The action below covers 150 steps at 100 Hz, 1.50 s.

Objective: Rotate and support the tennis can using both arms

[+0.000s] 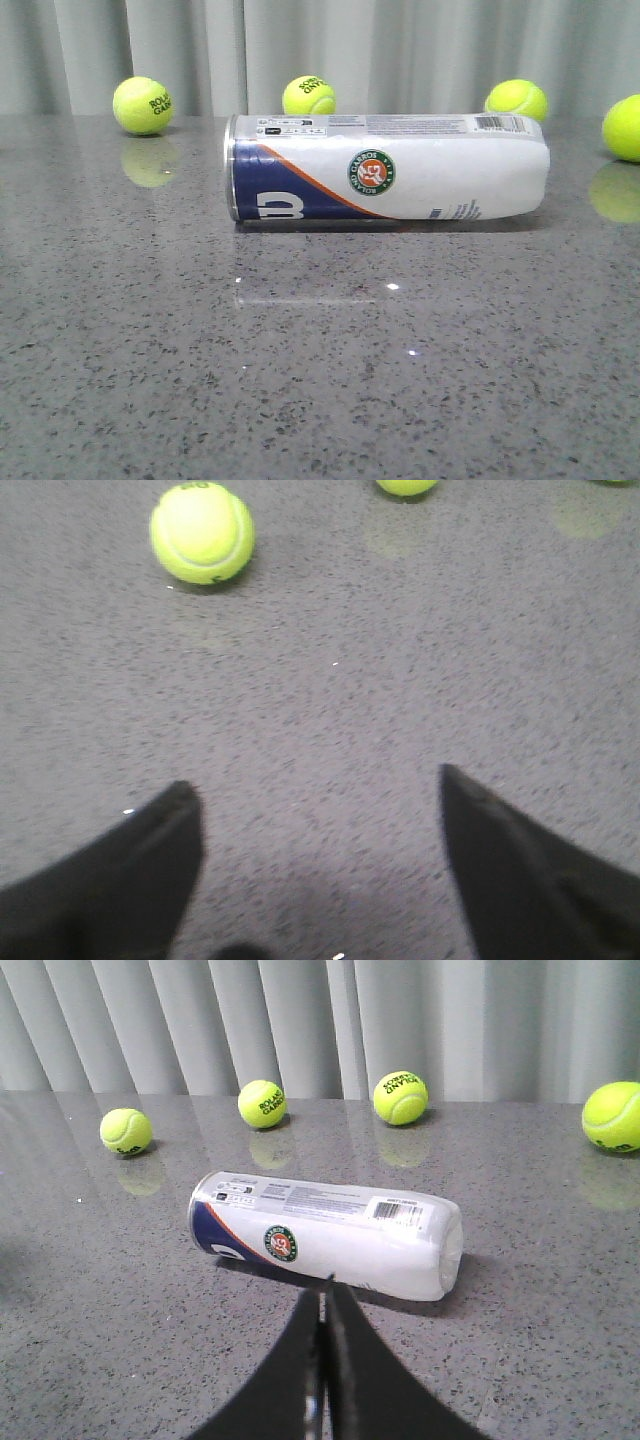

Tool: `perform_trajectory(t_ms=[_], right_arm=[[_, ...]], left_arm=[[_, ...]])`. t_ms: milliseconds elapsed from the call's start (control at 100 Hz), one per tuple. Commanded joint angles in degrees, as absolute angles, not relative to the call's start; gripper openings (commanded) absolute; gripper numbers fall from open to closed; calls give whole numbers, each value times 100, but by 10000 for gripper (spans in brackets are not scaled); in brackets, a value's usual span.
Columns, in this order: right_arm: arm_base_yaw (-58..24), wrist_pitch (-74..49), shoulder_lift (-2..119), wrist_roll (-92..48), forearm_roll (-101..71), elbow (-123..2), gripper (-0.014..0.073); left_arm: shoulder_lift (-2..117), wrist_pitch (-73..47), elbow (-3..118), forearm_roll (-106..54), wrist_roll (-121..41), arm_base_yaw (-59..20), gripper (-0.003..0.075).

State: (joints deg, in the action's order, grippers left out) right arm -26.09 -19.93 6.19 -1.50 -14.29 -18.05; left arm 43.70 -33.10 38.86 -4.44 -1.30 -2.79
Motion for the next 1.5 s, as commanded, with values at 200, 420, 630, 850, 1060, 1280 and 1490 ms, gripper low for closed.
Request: perform_trajectory(t_ms=[200,420,630,850,1060,1280,1490], right_arm=[[-2561,-1578,681,-188,-1478,-1948,-61],[-2561,-1578,681,-188,-1478,-1948,-61],[-2561,-1578,681,-188,-1478,-1948,-61],[-2561,-1578,681,-188,-1478,-1948,-61],[-2561,-1578,681,-188,-1478,-1948,-61],[-2561,-1578,681,-188,-1478,-1948,-61],[-2561,-1578,681,-188,-1478,-1948,-61]], left_arm=[[5736,-3239,4864,-2735,-475,-509,586],[6915,-3548,5422,-4226,-1215,-1231,585],[7980,-3953,6037,-5508,-1819,-1747,585],[9043,-4231,6657,-6942,-2649,-1995,585],[9997,-5484,7291,-7985,-2890,-2059,529],[10453,-6581,7563,-8268,-2890,-2059,169],[10453,-6896,7583,-8528,-3110,-2059,-18]])
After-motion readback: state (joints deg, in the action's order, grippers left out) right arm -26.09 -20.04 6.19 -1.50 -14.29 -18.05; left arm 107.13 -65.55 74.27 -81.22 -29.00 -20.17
